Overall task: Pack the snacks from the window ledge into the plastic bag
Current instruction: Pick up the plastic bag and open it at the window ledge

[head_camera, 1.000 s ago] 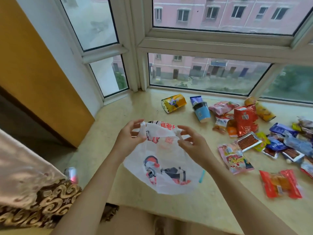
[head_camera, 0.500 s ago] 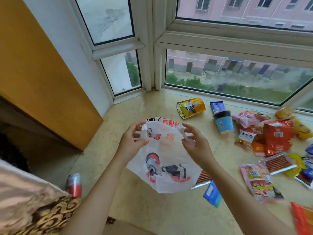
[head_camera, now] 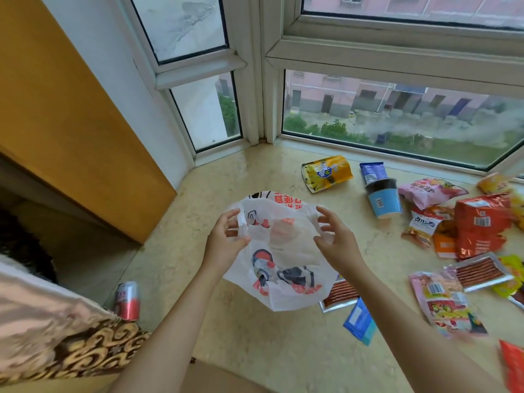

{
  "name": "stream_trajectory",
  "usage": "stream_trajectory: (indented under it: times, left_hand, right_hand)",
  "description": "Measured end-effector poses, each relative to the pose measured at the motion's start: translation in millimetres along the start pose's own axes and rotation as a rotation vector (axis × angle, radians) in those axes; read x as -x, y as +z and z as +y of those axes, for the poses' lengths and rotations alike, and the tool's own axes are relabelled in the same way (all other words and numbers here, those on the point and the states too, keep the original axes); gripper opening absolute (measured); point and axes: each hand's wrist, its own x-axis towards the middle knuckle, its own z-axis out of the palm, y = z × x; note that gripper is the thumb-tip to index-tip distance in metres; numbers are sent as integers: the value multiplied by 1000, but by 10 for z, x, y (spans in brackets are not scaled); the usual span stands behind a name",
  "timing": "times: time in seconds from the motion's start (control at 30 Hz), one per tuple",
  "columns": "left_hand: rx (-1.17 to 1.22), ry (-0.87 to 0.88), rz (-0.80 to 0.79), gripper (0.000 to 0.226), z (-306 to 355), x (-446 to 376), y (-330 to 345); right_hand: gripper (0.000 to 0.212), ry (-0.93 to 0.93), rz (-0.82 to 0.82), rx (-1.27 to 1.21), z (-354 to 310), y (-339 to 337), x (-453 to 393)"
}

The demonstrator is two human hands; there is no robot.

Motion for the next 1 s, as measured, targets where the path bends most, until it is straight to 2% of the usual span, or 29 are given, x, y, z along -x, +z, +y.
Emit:
stream_trajectory:
  times: [0.1,0.2,0.3,0.37,0.53,0.7,0.87,1.0]
  left_hand:
    - [-163,-24,58,56,-28,38,8]
    - [-560,-16,157,50,4,136,-8]
    - [-1039,228,260,45,-4,257,-33]
    - [-1150,334,303,47,-18,292,-27]
    - [-1243,490,306,52,-16,376,126]
    - [-1177,714,251,48,-86,509,533]
    - [-1102,732,39,47,-349,685,1091]
    - [-979,613,-85,40,-541,858,1430]
  right_hand:
    - [66,10,-21,13,29,-30,34]
    - [67,3,-28,45,68,-93,110]
    - [65,-1,-6,102,107,-181,202]
    - [64,-2,15,133,132,-253,274]
    - [64,-21,70,136,246,-440,454]
    - [54,-29,131,226,528,-619,709]
    - [45,-11,171,381,994,-722,1029]
    - [43,45,145,417,1353,-678,1222]
